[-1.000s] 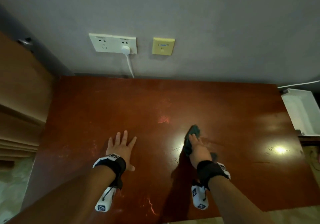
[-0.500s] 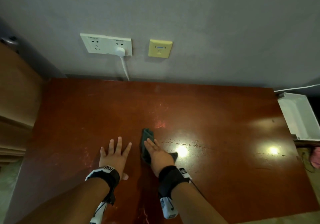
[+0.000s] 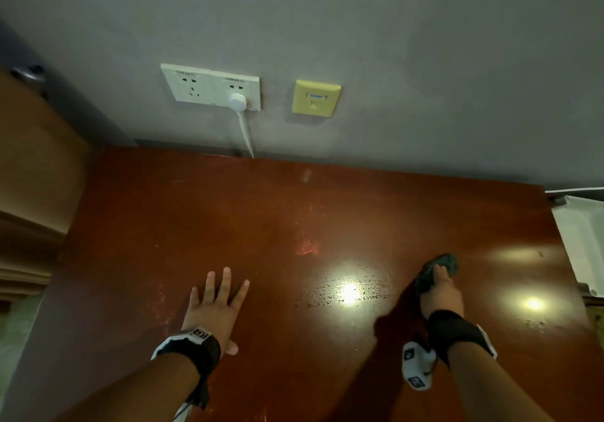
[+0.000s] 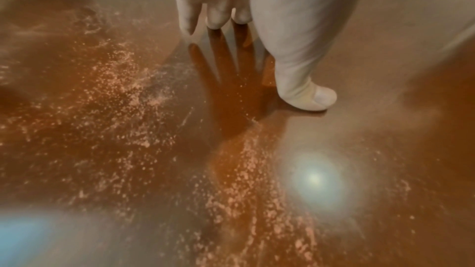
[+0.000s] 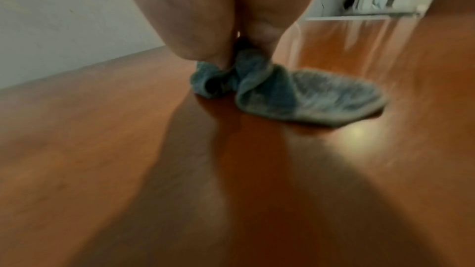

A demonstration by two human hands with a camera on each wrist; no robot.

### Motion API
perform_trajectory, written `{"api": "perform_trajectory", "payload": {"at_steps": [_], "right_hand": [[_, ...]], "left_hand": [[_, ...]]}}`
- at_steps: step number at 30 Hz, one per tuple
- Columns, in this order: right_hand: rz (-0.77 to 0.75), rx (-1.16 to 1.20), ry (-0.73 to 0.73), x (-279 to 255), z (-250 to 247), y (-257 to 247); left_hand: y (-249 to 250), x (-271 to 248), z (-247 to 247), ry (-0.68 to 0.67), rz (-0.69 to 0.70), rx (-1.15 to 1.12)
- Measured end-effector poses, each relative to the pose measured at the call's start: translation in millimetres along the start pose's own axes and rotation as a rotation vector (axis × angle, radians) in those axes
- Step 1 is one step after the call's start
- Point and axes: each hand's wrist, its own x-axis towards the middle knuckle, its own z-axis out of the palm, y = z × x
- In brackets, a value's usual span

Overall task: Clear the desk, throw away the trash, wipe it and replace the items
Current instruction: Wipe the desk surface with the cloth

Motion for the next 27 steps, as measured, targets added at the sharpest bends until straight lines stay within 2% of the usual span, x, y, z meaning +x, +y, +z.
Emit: {"api": "perform_trajectory", "payload": {"at_steps": [2,5,9,11,14,18,21,24,27], "right_hand": [[-0.025,-0.025,-0.004,0,7,-20],[-0.167,-0.101,-0.011,-8,18,-65],[-0.511,-0.263,-0.047,-43,58,-150],[-0.704,-0.339,-0.123,-73,89,-194],[-0.85,-0.386,-0.257,-110,119,-240],[-0.893,-0.41,-0.319,-108,112,-244],[-0.877,-0.412,-0.244,-91,91,-216],[-0.741,-0.324,-0.149,-62,61,-176],[-0.503,-0.162,-0.083,-25,25,-127]], "left_hand": [[0,0,0,-0.009,-0.004,-0.008],[-1,0,-3,-0.024,-0.004,-0.005],[0,-2,-3,-0.014,-0.016,0.006],[0,-3,-4,-0.015,-0.02,0.019],[2,-4,-7,-0.034,-0.027,0.018],[1,-4,-7,-0.027,-0.029,0.008],[0,-6,-6,-0.015,-0.017,0.004],[0,-8,-6,-0.007,-0.016,0.002],[1,-8,-7,-0.007,-0.014,0.008]]}}
